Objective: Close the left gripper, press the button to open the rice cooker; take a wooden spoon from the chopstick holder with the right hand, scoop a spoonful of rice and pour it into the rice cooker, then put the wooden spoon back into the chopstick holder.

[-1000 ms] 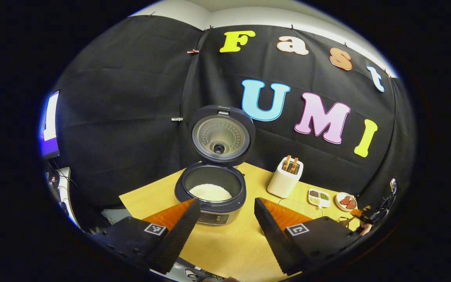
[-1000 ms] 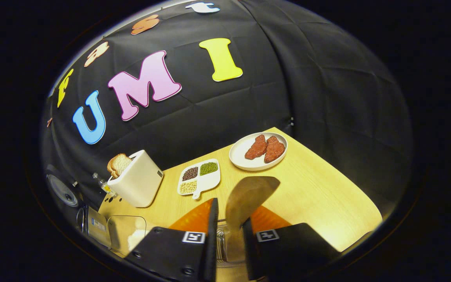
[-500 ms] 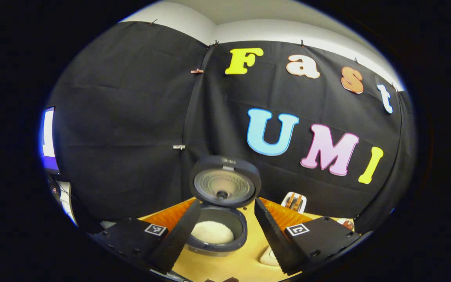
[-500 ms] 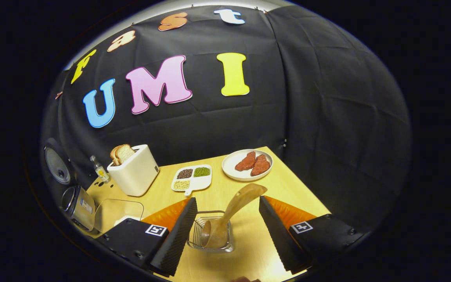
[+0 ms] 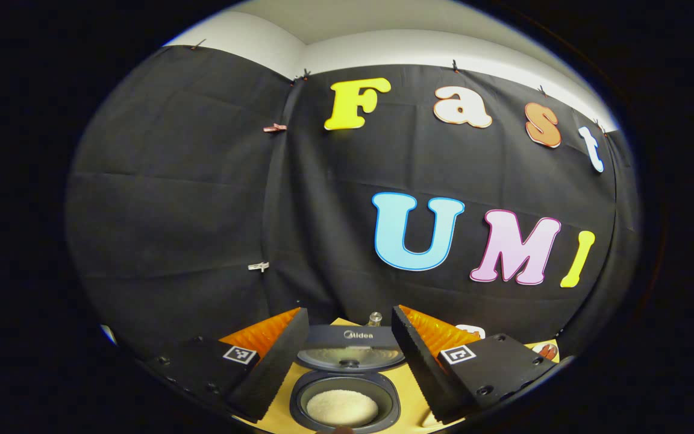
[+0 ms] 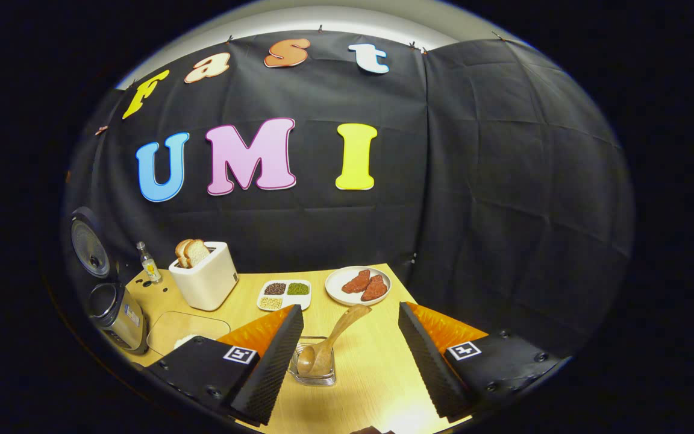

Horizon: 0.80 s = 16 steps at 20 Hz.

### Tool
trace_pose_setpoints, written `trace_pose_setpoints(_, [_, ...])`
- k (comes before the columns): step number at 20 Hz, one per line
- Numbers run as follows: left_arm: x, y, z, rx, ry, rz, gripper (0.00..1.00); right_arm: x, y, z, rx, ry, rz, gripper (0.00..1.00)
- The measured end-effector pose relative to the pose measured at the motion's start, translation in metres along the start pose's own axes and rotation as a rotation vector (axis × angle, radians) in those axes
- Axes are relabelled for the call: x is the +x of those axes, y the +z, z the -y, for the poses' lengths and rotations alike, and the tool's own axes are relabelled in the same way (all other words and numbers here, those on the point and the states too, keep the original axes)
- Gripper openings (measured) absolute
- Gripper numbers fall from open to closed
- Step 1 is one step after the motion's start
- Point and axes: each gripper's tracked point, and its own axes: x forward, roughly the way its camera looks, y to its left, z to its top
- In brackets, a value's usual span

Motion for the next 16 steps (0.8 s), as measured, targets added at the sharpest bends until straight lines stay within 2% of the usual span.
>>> trace_pose_setpoints(2, [0.033, -0.004, 0.002, -0.030, -0.044, -0.038, 0.95, -0.015, 0.007, -0.010, -0.024, -0.011, 0.021, 0.99])
trace_pose_setpoints(5, [0.076, -0.022, -0.001, -0.001, -0.069, -0.090, 0.95, -0.040, 0.019, -0.019, -0.042, -0.020, 0.040, 0.99])
trace_pose_setpoints(9, [0.108, -0.060, 0.011, 0.015, -0.102, -0.230, 0.95, -0.059, 0.005, -0.043, -0.067, -0.011, 0.031, 0.99])
trace_pose_setpoints(11, [0.112, -0.070, 0.016, 0.005, -0.114, -0.263, 0.96, -0.066, -0.003, -0.053, -0.064, 0.008, 0.018, 0.99])
trace_pose_setpoints(16, [0.089, -0.086, 0.014, 0.094, -0.096, -0.293, 0.97, -0.065, -0.021, -0.066, -0.073, 0.055, -0.019, 0.98])
